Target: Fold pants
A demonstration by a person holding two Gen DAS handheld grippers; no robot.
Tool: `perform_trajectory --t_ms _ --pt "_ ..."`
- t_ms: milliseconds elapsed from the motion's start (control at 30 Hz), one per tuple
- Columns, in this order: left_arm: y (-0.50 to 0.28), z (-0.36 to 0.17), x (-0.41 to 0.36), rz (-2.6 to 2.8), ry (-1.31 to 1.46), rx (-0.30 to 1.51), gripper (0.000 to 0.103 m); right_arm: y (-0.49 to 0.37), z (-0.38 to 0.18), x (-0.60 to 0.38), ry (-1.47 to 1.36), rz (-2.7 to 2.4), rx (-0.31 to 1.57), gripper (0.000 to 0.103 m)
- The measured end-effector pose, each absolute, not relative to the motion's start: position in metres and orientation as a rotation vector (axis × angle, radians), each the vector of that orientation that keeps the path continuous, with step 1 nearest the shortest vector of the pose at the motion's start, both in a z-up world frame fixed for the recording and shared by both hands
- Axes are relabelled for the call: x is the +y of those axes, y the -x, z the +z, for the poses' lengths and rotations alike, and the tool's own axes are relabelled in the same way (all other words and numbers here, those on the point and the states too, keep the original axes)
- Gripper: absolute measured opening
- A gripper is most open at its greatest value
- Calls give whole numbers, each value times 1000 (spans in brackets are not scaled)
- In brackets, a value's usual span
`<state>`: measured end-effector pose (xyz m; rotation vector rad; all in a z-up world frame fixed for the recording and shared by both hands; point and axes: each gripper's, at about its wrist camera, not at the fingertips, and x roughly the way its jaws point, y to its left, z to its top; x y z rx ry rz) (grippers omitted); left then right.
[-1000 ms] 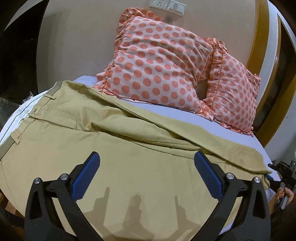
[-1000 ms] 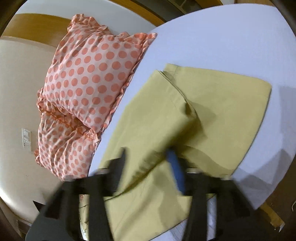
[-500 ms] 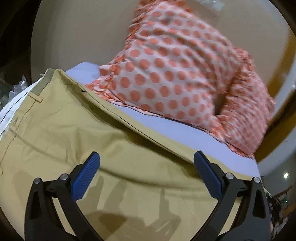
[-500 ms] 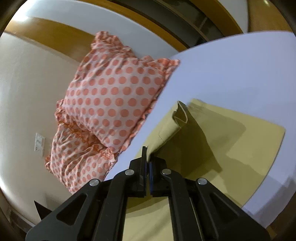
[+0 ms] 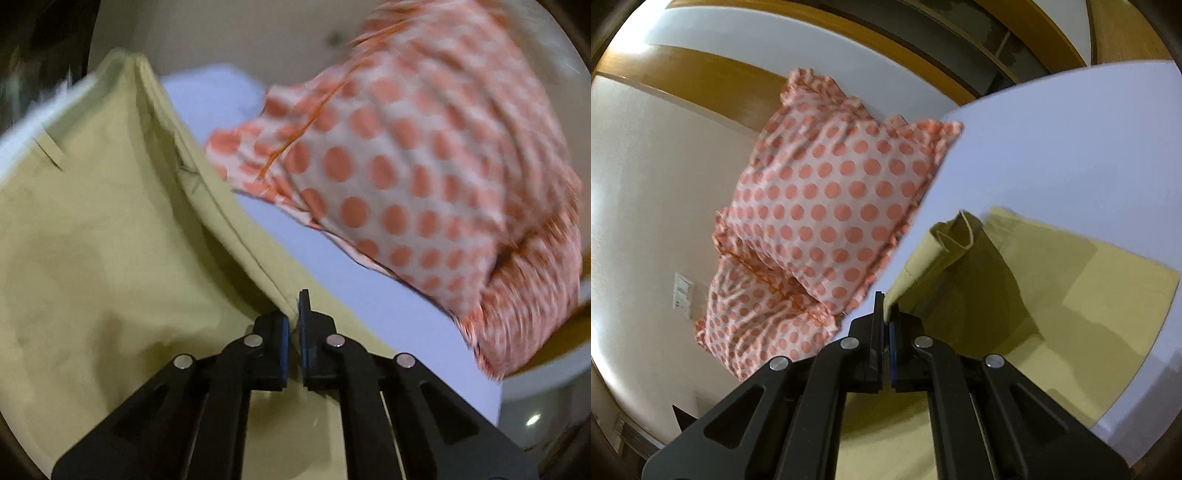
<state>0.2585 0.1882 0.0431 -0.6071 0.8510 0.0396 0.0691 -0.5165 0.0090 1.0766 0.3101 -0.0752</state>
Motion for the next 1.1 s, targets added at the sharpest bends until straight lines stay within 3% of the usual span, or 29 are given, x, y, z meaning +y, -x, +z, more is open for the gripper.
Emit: perform_trajectory --t_ms 167,267,433,600,633,700,733,767,900,1100 --pt "-127 84 177 -10 495 722 10 -29 26 -526 -1052 -132 225 2" --pt "-52 60 173 2 499 748 10 -17 13 -528 -1051 -188 259 2" --pt "-2 6 176 23 594 836 7 -11 -27 -534 -1118 -273 353 2" --pt "8 -3 172 4 589 811 9 -9 -34 -535 -1081 -311 413 2" --pt "8 -3 171 3 576 810 11 -8 -32 -534 -1063 -324 430 5" --pt "12 -2 171 -19 564 796 15 1 -28 -534 -1043 -368 439 31" --pt "14 -2 171 -32 564 790 18 8 -25 -534 -1027 -400 422 59" --pt "18 -2 171 -56 567 775 25 14 -23 -535 -1014 -420 402 66" --pt "30 -2 173 -134 569 729 37 26 -27 -538 -991 -464 398 66" --pt "40 -6 179 -174 610 704 44 15 -41 -528 -1005 -380 412 64"
